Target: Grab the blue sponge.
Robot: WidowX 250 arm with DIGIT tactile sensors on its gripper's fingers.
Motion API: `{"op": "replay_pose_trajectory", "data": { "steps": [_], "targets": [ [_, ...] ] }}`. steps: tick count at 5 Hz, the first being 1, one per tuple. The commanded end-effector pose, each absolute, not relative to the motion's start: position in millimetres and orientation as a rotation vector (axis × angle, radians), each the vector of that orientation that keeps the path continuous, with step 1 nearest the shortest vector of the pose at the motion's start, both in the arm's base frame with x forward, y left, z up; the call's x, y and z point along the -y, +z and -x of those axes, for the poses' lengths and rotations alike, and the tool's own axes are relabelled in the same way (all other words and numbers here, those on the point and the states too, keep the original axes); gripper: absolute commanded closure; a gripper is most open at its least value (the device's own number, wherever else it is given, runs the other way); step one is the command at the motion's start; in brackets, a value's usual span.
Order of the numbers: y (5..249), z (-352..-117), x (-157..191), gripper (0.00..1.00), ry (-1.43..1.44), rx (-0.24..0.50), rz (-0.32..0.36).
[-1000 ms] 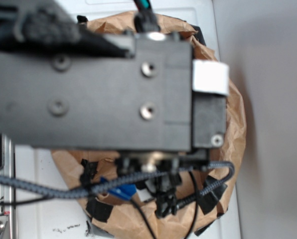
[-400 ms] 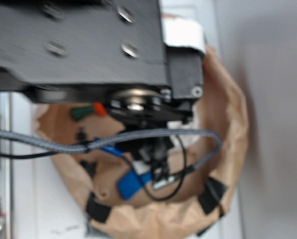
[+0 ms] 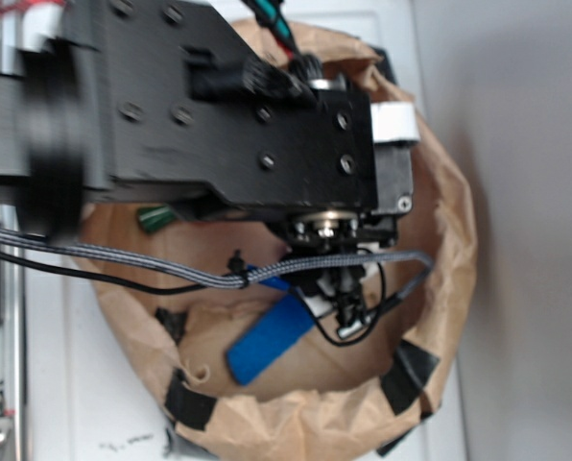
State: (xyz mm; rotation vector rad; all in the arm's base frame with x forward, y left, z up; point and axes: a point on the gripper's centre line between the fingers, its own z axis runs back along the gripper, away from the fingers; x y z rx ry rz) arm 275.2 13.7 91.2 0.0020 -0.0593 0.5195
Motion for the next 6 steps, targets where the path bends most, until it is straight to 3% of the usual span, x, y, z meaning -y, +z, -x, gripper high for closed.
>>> {"op": "replay_pose_trajectory", "data": {
  "steps": [1,2,3,4,5,6],
  "targets": [
    [74.3,-273.5,26.7,0.00,0.544,0.052,0.040],
    [73.9,-270.5,42.3,0.00,0.538,0.045,0.079],
    [68.1,-273.5,56.1,0.00,0.532,0.061,0.073],
    [37.1,-278.4,56.9,0.00,0.507,0.083,0.060],
    [25.8,-284.4,42.6,0.52,0.516,0.081,0.039],
    [42.2,-289.9,21.9,1.00,0.552,0.072,0.086]
  ]
}}
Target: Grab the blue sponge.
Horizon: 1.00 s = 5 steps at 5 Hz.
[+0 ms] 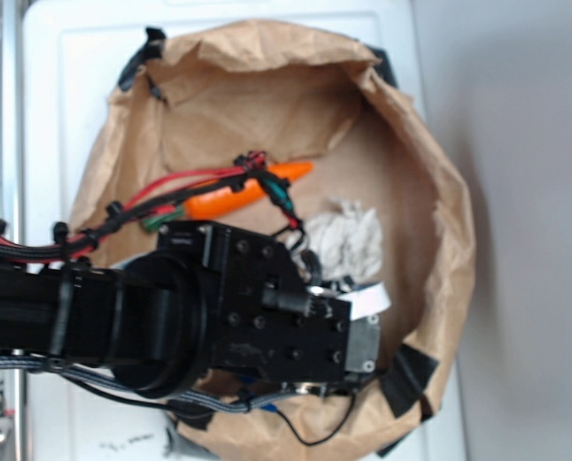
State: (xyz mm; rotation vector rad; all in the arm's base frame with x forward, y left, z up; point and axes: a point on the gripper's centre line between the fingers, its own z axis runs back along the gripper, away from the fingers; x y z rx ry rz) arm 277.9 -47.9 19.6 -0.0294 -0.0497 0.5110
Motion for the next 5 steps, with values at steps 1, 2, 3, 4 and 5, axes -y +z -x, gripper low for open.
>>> {"op": "replay_pose_trajectory", "data": {
  "steps": [1,2,3,4,5],
  "targets": [
    [87.1,-298.9,5.6,1.00,0.559,0.004,0.151],
    [133.0,-299.1,-9.8,1.00,0.562,-0.020,0.222],
    [178.2,-273.2,-16.3,1.00,0.492,0.063,0.170],
    [203.0,-245.3,-15.9,1.00,0.451,0.257,0.138],
    [211.5,-229.5,-27.1,1.00,0.427,0.380,0.158]
  ]
}}
